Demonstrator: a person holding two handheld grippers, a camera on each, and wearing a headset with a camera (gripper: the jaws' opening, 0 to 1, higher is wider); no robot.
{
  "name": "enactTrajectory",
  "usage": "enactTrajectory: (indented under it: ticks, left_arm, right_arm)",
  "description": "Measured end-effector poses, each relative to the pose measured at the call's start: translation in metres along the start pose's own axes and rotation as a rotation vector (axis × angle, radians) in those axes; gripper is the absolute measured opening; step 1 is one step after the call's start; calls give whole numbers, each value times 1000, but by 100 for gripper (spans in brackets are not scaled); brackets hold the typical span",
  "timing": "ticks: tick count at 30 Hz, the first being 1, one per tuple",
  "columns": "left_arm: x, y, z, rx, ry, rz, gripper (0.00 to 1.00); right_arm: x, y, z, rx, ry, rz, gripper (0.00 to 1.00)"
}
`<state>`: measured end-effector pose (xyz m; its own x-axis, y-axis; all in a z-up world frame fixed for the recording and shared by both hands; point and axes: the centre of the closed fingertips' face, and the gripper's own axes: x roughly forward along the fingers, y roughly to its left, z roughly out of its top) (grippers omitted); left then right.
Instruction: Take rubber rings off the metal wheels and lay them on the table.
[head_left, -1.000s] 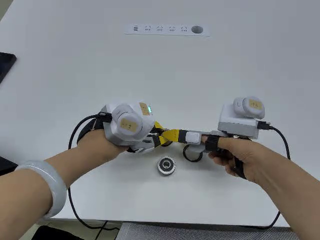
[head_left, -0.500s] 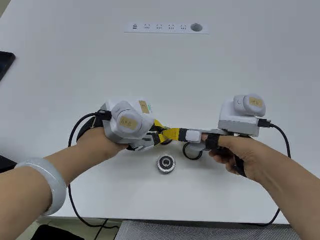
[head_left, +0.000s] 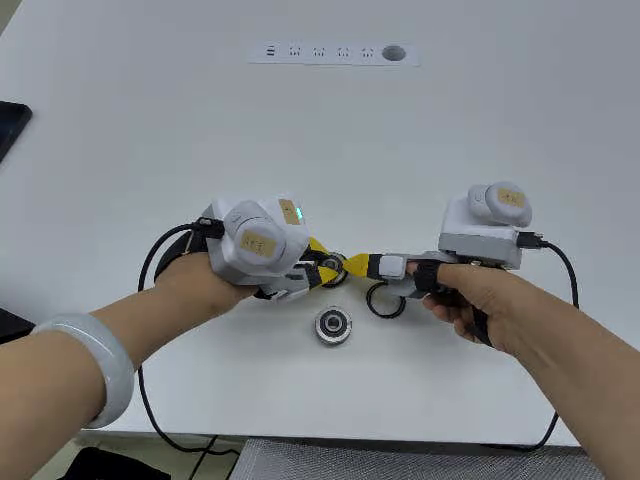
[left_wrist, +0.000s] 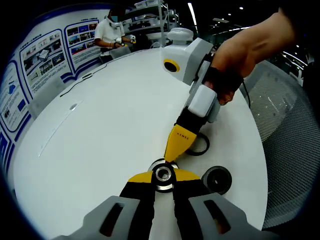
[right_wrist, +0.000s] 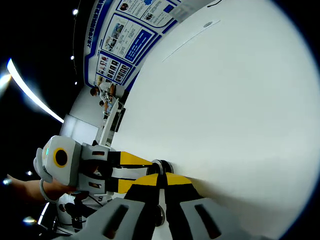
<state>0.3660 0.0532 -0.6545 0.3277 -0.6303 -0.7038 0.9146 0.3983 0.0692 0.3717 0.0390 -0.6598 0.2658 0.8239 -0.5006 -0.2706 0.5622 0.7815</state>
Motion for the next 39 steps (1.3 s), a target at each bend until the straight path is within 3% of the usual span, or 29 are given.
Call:
enactTrajectory:
  ticks: [14,39]
  left_arm:
    - [0,0,0,1,2,-1,13]
    - [0,0,-1,6,0,-6,13]
  right_arm:
    - [0,-1,0,-16,-2,-6,2]
    - [0,15,-3,-30,-12,23,1]
